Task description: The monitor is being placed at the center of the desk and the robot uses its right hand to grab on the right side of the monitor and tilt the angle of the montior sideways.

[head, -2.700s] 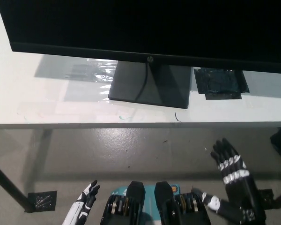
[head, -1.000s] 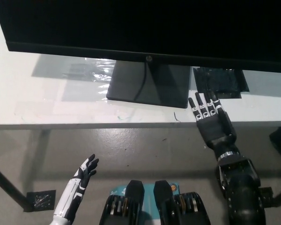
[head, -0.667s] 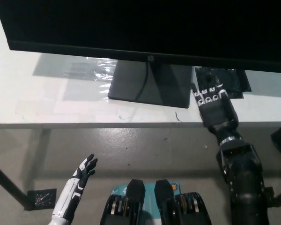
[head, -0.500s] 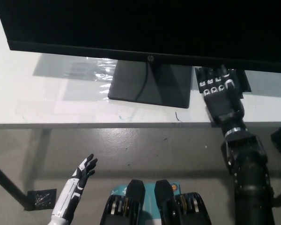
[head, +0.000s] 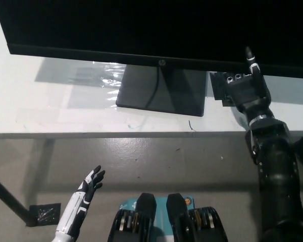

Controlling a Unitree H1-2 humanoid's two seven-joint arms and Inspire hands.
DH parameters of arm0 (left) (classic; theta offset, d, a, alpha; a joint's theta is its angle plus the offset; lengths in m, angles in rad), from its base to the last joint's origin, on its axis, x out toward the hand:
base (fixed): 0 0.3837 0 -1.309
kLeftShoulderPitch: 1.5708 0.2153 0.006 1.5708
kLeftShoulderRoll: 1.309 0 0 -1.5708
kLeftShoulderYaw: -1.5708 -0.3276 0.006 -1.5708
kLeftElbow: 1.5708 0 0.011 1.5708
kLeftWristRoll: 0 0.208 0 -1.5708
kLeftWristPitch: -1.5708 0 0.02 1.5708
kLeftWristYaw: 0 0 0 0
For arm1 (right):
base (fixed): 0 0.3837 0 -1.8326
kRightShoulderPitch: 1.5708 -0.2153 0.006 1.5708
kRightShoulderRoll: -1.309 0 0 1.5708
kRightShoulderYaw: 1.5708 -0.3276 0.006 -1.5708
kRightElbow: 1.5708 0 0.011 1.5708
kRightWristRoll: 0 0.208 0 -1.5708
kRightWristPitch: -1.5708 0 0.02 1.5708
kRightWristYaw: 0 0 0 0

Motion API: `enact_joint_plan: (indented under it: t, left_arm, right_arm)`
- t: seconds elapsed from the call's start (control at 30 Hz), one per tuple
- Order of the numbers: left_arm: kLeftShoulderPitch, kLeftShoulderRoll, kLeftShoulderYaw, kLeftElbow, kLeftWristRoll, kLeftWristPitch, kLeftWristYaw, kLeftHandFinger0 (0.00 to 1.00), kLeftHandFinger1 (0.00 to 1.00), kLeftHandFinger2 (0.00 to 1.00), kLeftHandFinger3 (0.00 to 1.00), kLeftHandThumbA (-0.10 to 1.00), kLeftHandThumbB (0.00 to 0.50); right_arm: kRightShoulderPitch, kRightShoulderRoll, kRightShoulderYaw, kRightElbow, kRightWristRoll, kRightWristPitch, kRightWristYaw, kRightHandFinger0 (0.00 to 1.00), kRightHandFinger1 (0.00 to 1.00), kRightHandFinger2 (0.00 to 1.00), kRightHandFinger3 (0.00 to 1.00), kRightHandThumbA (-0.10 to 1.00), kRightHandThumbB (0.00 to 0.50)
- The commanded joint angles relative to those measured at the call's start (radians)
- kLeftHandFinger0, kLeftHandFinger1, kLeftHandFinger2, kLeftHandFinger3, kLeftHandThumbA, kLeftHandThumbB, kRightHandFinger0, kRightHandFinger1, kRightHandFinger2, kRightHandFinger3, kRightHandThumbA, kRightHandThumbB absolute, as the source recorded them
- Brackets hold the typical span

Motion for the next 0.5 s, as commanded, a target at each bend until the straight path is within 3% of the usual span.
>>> enact_joint_plan:
  t: [0.0,0.47]
  left_arm:
    - [-0.007,-0.003,0.008,-0.026,-0.01,-0.039,-0.006,1.0,1.0,1.0,1.0,1.0,0.289]
    - [-0.018,0.001,0.001,-0.021,0.008,-0.039,0.017,1.0,1.0,1.0,1.0,1.0,0.288]
  right_arm:
    - [-0.103,-0.031,-0.012,0.077,-0.036,-0.064,0.055,1.0,1.0,1.0,1.0,1.0,0.367]
    - [-0.214,-0.087,-0.046,0.483,-0.097,-0.189,0.192,1.0,1.0,1.0,1.0,1.0,0.385]
